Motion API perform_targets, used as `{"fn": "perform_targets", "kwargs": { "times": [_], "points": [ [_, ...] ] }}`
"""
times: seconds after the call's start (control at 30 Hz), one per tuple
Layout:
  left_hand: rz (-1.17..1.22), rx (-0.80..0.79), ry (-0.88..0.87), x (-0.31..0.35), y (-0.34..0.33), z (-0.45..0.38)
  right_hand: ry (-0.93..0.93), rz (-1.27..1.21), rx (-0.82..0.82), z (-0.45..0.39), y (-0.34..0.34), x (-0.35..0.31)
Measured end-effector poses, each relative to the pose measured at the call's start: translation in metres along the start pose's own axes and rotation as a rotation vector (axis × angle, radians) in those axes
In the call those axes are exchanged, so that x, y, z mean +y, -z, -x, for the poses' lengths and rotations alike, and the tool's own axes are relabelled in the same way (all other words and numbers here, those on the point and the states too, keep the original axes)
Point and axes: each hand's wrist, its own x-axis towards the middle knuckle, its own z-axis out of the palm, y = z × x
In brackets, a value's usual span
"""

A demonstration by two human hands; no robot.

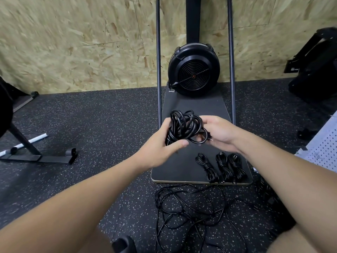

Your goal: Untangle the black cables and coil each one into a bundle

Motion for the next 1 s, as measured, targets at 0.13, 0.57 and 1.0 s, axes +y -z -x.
{"fn": "perform_targets", "kwargs": {
  "times": [0.13,0.57,1.0],
  "points": [
    [0.018,0.002,0.076,-0.008,0.006,-0.007,0.034,-0.17,0.064,0.001,-0.011,0.002],
    [0.104,-0.094,0.123,0.001,0.032,-0.015,0.194,-0.304,-0.049,0.01,-0.064,-0.016],
    [0.196,-0.048,0.059,0.005,0.018,-0.012,0.218,0.097,0.319,0.019,-0.065,-0.037]
  ]
}}
